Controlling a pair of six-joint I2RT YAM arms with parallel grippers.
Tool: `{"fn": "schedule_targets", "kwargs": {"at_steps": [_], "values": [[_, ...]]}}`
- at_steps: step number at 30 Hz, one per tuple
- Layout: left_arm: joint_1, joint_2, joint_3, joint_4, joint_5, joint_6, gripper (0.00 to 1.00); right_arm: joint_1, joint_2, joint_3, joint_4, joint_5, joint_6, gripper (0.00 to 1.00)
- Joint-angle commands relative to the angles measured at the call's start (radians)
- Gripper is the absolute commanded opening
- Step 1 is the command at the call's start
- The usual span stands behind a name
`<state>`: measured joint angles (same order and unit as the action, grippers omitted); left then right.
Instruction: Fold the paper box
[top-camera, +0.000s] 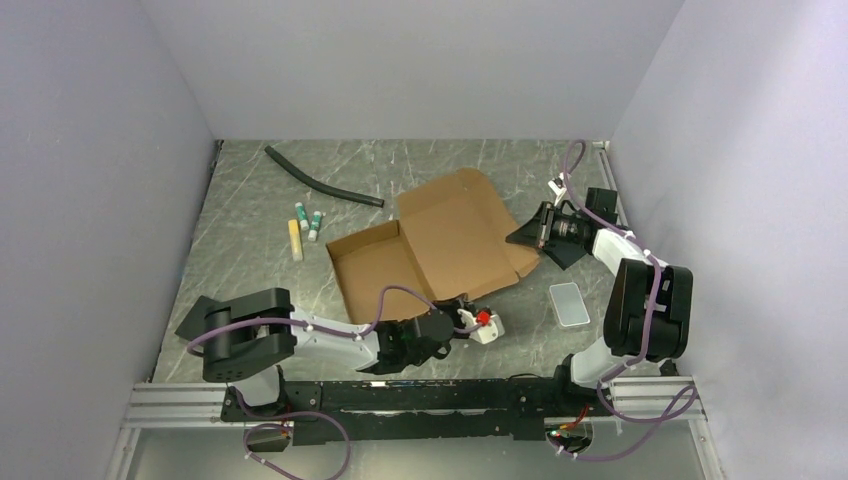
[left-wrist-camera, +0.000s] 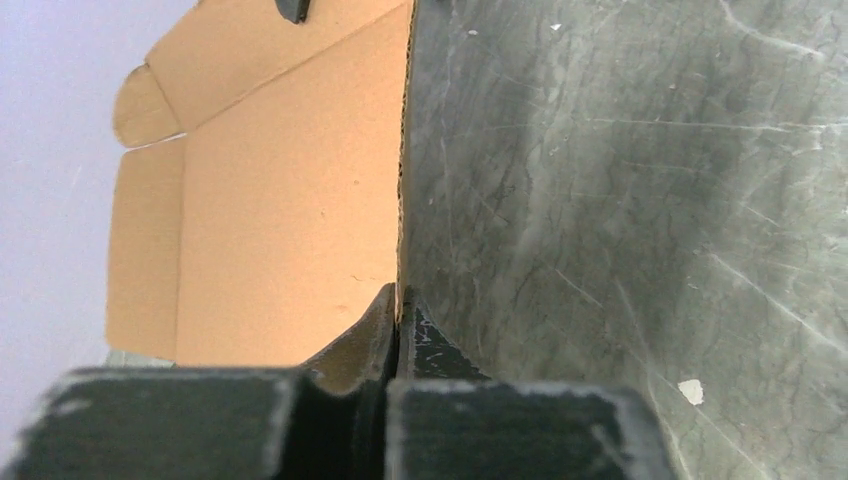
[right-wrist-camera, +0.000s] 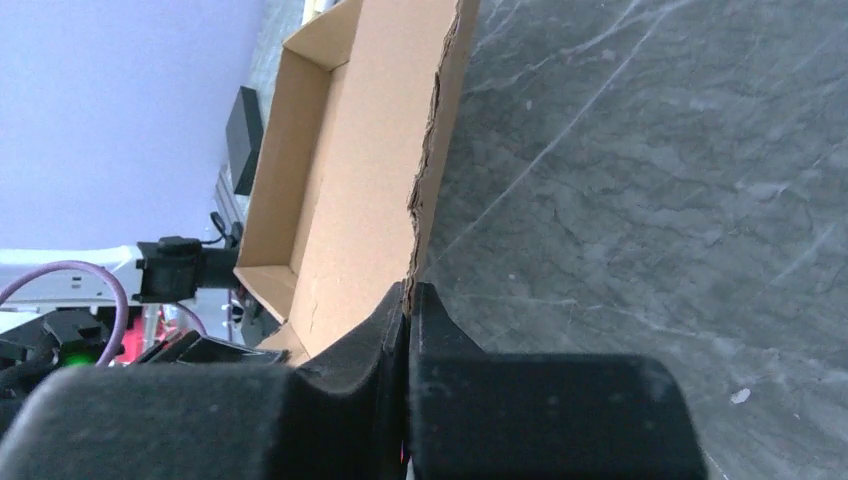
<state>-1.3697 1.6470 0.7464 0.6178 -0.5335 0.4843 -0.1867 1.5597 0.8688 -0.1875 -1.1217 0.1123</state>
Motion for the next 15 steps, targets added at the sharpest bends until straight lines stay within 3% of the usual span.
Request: {"fn": "schedule_targets", "kwargs": {"at_steps": [1,3,7,11,15], "values": [[-0.012,-0.008,0.021,0.052,0.018,-0.037,0.12,-0.007,-0.064,0.029,0.015,0.016,-0.059,0.0],[-0.012,-0.037,0.018,0.019,0.029,-0.08,0.42,-0.008,-0.098,0.036,-0.007,0.021,-0.101,0.0],[-0.004,-0.168,0.044,-0.22,0.104,-0.24,0.74,-0.008,-0.164,0.088,-0.131,0.058,-0.3,0.0],[0.055,-0.385,0.023,-0.415,0.237,-0.395,0.94,-0.006,-0.208,0.162,-0.257,0.105,-0.504,0.0],[0.206,-0.63,-0.043,-0.542,0.312,-0.533,1.0,0.004,-0.178,0.309,-0.473,0.132,-0.764,0.0]]}}
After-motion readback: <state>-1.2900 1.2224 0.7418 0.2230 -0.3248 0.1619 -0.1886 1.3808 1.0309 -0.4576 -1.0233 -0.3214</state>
